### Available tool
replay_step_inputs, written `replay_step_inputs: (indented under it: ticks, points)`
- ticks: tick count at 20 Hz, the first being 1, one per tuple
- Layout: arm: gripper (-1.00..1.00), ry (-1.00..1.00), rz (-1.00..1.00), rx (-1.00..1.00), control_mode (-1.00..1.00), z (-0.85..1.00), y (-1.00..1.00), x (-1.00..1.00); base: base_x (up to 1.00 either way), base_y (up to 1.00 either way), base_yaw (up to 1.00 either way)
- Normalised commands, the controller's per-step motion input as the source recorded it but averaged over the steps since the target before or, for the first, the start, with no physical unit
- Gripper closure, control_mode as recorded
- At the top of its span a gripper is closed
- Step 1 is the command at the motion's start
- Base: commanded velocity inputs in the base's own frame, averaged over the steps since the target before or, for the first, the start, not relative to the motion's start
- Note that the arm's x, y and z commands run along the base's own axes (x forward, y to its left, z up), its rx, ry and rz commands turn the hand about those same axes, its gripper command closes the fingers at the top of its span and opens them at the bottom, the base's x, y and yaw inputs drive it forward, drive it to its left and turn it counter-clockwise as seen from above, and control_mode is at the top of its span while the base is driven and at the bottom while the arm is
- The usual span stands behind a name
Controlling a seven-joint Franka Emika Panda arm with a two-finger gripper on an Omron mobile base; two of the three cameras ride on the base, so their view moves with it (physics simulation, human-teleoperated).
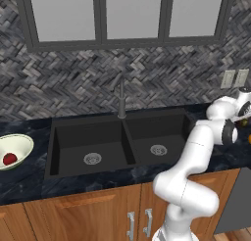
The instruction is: There is a mixed pile of frozen fruits and vegetables on the counter. Locate all the frozen vegetables and place the items in a bowl on the counter. Take all the frozen fruits and defrost them in a running sink.
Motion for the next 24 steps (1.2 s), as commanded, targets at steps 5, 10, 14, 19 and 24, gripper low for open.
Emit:
replay_step_inputs:
  ticks: [5, 10, 14, 19, 24]
  points:
    - [1.0, 0.03, 0.0, 0.0, -1.0, -0.07, -0.15, 0.17, 0.0, 0.0, 0.0]
    - [1.0, 0.0, 0.0, 0.09, -1.0, 0.29, -0.25, -0.05, 0.0, 0.0, 0.0]
    - [1.0, 0.0, 0.0, 0.16, -1.0, 0.8, -0.01, -0.24, 0.0, 0.0, 0.0]
    - [1.0, -0.02, 0.01, 0.12, -1.0, 0.73, 0.26, -0.4, 0.0, 0.0, 0.0]
    - [1.0, -0.1, 0.04, 0.04, -1.0, 0.39, 0.5, -0.49, 0.0, 0.0, 0.0]
